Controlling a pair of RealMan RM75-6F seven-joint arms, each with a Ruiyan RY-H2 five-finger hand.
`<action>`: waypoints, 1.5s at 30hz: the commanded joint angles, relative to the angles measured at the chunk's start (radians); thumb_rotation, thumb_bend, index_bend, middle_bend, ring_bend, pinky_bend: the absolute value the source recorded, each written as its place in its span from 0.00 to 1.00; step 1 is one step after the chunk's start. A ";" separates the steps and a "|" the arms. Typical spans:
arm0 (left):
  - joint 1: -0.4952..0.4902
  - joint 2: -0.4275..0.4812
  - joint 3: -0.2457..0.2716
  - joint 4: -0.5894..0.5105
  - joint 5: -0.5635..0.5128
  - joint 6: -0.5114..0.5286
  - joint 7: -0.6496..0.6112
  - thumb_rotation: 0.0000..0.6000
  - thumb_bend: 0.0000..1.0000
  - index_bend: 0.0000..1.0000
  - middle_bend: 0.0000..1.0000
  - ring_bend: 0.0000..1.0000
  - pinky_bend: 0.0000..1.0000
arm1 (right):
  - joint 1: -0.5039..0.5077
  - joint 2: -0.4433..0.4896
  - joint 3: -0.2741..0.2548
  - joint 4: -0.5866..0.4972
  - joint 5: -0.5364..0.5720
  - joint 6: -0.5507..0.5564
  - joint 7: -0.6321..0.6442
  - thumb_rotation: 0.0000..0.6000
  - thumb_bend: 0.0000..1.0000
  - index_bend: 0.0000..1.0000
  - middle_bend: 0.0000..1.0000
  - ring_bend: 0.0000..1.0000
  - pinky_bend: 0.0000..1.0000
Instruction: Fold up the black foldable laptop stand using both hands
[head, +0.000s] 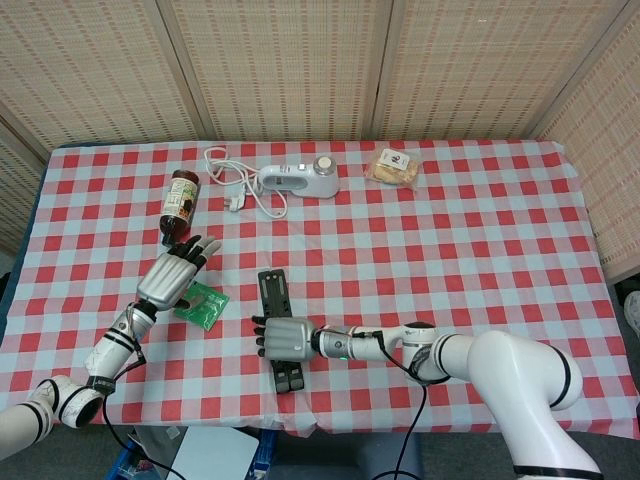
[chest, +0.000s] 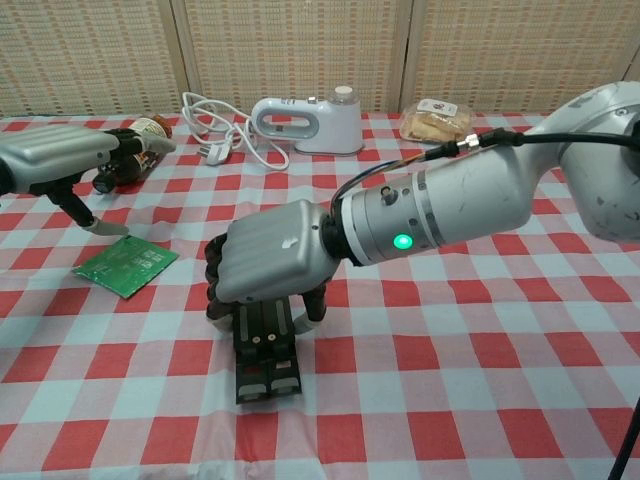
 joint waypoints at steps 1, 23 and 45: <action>0.000 0.007 -0.006 -0.007 -0.006 0.001 0.005 1.00 0.21 0.00 0.00 0.00 0.19 | -0.035 0.019 0.035 -0.038 0.053 -0.002 -0.061 1.00 0.09 0.00 0.03 0.00 0.07; 0.177 0.149 -0.050 -0.299 -0.183 0.214 0.209 1.00 0.21 0.00 0.00 0.00 0.19 | -0.568 0.440 0.112 -0.529 0.382 0.511 -0.349 1.00 0.19 0.09 0.23 0.07 0.17; 0.500 0.265 0.066 -0.504 -0.057 0.598 0.228 1.00 0.21 0.00 0.00 0.00 0.19 | -1.133 0.564 -0.025 -0.554 0.417 0.916 -0.163 1.00 0.20 0.17 0.29 0.13 0.23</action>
